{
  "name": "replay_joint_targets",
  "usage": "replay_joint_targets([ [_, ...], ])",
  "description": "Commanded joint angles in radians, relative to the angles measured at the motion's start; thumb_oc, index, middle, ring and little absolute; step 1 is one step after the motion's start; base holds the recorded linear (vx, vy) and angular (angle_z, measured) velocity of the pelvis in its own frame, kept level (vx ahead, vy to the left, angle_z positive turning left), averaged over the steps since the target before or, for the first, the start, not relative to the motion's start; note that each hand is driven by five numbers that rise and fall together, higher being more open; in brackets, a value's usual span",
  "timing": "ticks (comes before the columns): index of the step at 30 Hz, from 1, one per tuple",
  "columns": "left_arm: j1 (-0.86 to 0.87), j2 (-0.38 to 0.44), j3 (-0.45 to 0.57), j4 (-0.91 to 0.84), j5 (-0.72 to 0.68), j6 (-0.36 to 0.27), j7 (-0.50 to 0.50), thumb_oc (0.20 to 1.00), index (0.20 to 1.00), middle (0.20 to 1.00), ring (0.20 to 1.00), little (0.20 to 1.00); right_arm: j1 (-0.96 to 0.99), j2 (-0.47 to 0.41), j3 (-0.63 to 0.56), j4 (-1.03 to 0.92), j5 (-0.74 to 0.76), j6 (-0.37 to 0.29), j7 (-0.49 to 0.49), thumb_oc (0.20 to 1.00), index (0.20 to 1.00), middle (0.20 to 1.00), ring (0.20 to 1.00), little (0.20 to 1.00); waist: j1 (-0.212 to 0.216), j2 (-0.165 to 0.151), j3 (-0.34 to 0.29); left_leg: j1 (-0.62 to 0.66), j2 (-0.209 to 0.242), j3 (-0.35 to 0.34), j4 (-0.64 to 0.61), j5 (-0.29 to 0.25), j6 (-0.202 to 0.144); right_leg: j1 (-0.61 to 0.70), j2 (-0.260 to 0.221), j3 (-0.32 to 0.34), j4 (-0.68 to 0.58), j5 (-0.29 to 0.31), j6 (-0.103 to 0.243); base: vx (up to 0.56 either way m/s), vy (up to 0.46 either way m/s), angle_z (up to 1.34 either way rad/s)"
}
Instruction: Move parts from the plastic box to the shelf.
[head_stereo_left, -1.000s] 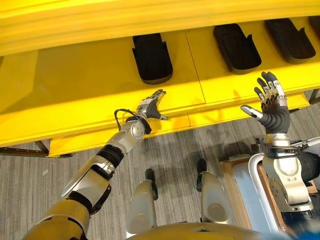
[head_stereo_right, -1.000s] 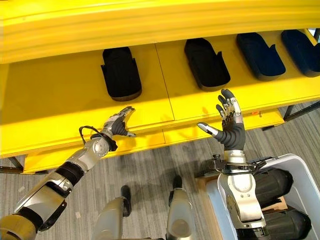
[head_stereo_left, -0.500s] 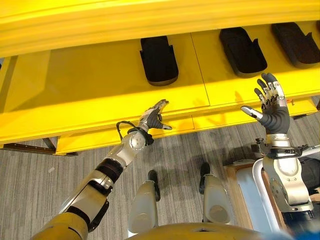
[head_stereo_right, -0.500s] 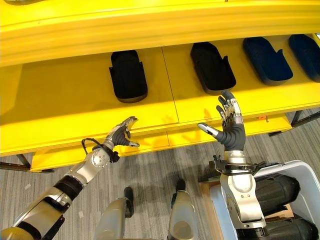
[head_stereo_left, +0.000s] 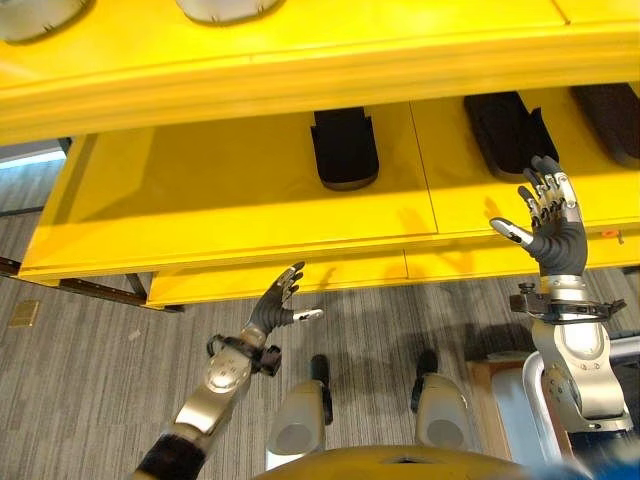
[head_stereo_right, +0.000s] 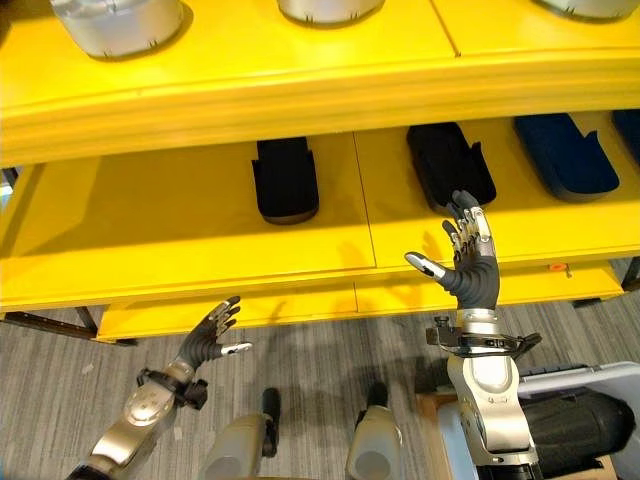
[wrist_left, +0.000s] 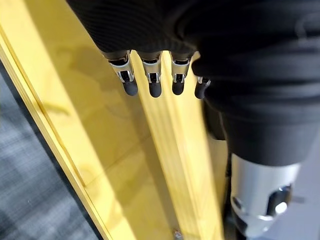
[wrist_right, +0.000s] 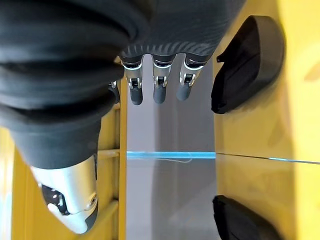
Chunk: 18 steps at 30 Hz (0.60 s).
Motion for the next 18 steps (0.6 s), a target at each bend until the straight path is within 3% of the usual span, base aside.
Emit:
replay_joint_targets([
  [1, -0.037, 0.034, 0.032, -0.081, -0.07, -0.039, -0.044, 1.0, 1.0, 1.0, 1.0, 1.0, 0.016, 0.005, -0.046, -0.049, -0.005, -0.047, 0.004, 1.0, 1.0, 1.0, 1.0, 1.0, 0.014, -0.019, -0.051, 0.005, 0.042, -0.019, -0.076, 0.079, 0.001, 0.063, 0.031, -0.013, -0.039, -0.009, 0.014, 0.02, -0.048, 0.03],
  [7, 0.011, 0.029, 0.045, -0.148, -0.09, -0.032, -0.063, 1.0, 1.0, 1.0, 1.0, 1.0, 0.026, 0.008, -0.05, -0.049, -0.011, -0.041, 0.008, 1.0, 1.0, 1.0, 1.0, 1.0, 0.021, -0.003, -0.087, 0.066, 0.067, -0.016, -0.125, 0.098, -0.006, 0.121, 0.057, -0.029, -0.075, -0.024, 0.002, 0.03, -0.069, -0.01],
  [14, 0.087, -0.042, 0.081, -0.164, -0.213, -0.001, -0.084, 1.0, 1.0, 1.0, 1.0, 1.0, 0.059, -0.001, -0.055, -0.043, -0.012, -0.023, 0.029, 1.0, 1.0, 1.0, 1.0, 1.0, 0.02, 0.017, -0.133, 0.133, 0.109, -0.019, -0.141, 0.12, -0.021, 0.186, 0.107, -0.041, -0.074, -0.077, -0.035, 0.02, -0.107, -0.01],
  [17, 0.12, -0.065, 0.098, -0.183, -0.243, 0.005, -0.092, 1.0, 1.0, 1.0, 1.0, 1.0, 0.074, -0.006, -0.065, -0.037, -0.007, -0.021, 0.038, 1.0, 1.0, 1.0, 1.0, 1.0, 0.017, 0.029, -0.142, 0.161, 0.147, -0.024, -0.159, 0.159, -0.03, 0.191, 0.148, -0.03, -0.061, -0.103, -0.059, -0.06, -0.174, -0.11],
  [18, 0.134, -0.074, 0.108, -0.196, -0.251, 0.0, -0.097, 1.0, 1.0, 1.0, 1.0, 1.0, 0.08, -0.014, -0.075, -0.041, -0.01, -0.024, 0.045, 1.0, 1.0, 1.0, 1.0, 1.0, 0.016, 0.034, -0.143, 0.162, 0.171, -0.03, -0.179, 0.204, -0.044, 0.182, 0.178, -0.022, -0.056, -0.111, -0.074, -0.1, -0.206, -0.27],
])
